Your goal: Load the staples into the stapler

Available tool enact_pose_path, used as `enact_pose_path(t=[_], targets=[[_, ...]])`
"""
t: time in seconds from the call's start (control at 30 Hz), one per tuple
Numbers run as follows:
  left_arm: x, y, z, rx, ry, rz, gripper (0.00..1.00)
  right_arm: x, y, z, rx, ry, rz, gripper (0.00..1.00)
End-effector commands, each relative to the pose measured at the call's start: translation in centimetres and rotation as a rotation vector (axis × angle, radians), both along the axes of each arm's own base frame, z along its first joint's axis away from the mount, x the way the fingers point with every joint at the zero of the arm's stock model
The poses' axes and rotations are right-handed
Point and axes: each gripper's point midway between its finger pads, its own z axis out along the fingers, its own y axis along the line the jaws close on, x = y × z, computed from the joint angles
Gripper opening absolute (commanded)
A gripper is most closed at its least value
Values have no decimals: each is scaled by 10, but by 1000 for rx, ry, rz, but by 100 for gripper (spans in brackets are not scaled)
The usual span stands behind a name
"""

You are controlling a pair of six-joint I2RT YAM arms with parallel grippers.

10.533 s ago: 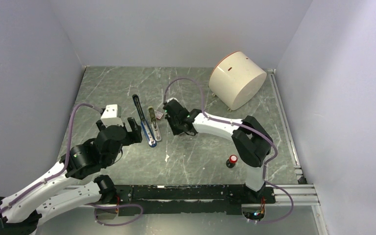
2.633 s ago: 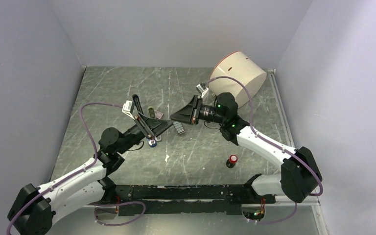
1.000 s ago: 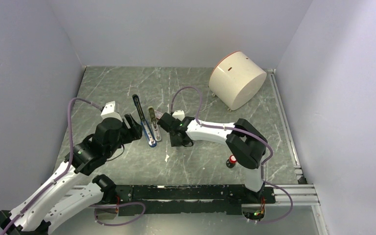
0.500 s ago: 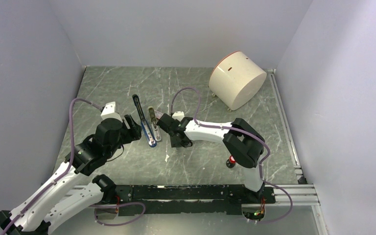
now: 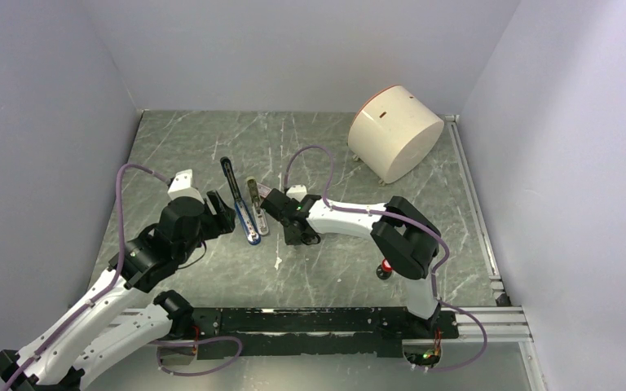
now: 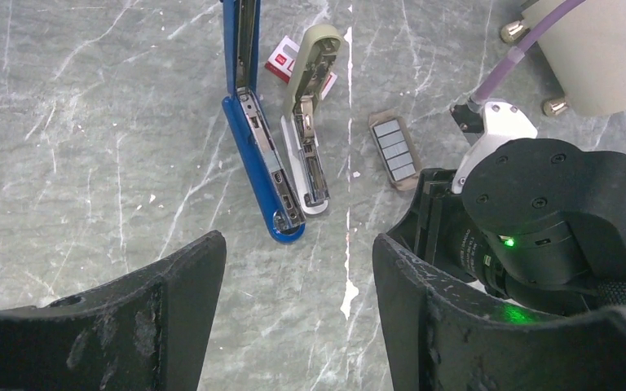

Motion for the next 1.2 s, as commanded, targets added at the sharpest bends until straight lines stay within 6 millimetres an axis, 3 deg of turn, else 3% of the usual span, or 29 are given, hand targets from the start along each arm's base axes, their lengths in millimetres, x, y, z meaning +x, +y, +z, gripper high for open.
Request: enact_pose_path(t=[0.0, 0.67, 0.77, 0.93, 1.17], targets=[[0, 2, -3, 2, 1, 8, 71, 2, 2, -2, -2, -5, -9, 27], [-1, 0, -3, -8, 6, 4, 70, 8, 2, 4, 2, -44, 12, 22], [0, 3, 3, -2, -7, 8, 70, 16, 9, 19, 45, -103, 43, 21], [4, 22, 32, 57, -67, 74, 70, 34, 26, 64, 152, -241, 107, 21], [6, 47, 50, 124, -119, 176, 71, 51, 64, 91, 215, -358, 248, 21]])
